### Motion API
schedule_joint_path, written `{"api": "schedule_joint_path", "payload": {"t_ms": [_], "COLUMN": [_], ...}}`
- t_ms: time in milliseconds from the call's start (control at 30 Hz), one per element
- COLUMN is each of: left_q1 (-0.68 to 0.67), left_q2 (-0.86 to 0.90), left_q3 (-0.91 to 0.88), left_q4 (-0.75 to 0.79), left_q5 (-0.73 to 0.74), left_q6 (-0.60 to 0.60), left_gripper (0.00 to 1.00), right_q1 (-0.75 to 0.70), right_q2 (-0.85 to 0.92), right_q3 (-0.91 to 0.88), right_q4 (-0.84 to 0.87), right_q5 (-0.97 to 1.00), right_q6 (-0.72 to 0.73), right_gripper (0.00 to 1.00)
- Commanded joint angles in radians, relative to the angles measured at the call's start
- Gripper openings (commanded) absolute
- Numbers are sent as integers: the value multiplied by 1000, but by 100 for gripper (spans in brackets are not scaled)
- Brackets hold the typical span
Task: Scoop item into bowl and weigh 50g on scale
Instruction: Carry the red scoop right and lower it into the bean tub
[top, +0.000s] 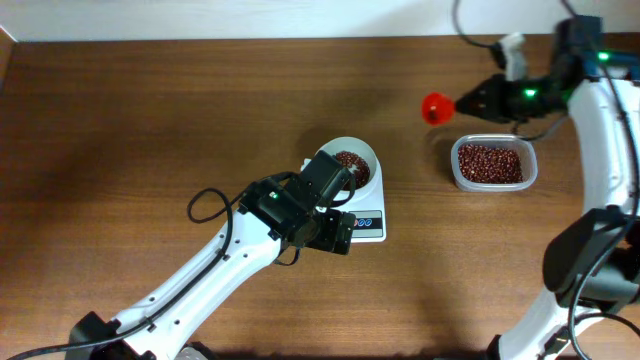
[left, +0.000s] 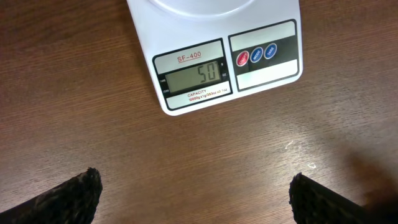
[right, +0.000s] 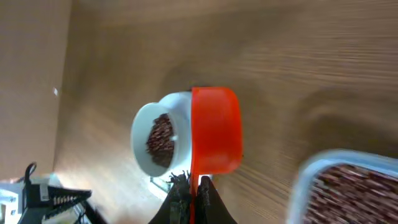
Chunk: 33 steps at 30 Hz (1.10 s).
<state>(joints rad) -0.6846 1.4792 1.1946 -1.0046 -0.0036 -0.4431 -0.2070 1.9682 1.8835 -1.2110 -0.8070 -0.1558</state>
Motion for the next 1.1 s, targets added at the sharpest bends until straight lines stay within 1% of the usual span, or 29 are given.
{"api": "schedule_joint_path", "payload": {"t_ms": [0, 67, 133, 200, 267, 367, 433, 500, 600, 667, 767, 1067], "left_q1": [-2, -2, -2, -2, -2, -2, -2, -2, -2, -2, -2, -2], "left_q2": [-8, -8, -8, -8, -8, -8, -8, -8, -8, -8, -8, -8], "left_q3": [-7, -7, -7, -7, -7, -7, -8, -8, -7, -7, -7, -7], "left_q4": [1, 1, 1, 1, 1, 1, 1, 1, 1, 1, 1, 1], "left_q5": [4, 4, 4, 4, 4, 4, 4, 4, 4, 4, 4, 4], "left_q6": [-13, -13, -13, -13, -13, -13, -13, -13, -13, -13, -13, -13], "left_gripper": [99, 99, 99, 99, 99, 99, 99, 99, 99, 99, 99, 99], "right_q1": [-87, -131, -156, -160, -152, -103, -52, 3, 76, 112, 135, 134], "right_q2": [-42, -42, -42, -42, -41, -41, -41, -33, -24, -14, 6, 113], "right_q3": [26, 26, 26, 26, 26, 22, 22, 22, 5, -13, -43, -76], "right_q4": [-10, -28, -58, -84, -108, -114, -113, -114, -113, -105, -95, -61], "right_q5": [-20, 24, 183, 299, 392, 499, 619, 751, 853, 887, 887, 887], "right_q6": [4, 4, 4, 9, 61, 68, 77, 136, 139, 139, 139, 138], "right_gripper": [4, 4, 4, 4, 4, 4, 4, 4, 4, 4, 4, 4]}}
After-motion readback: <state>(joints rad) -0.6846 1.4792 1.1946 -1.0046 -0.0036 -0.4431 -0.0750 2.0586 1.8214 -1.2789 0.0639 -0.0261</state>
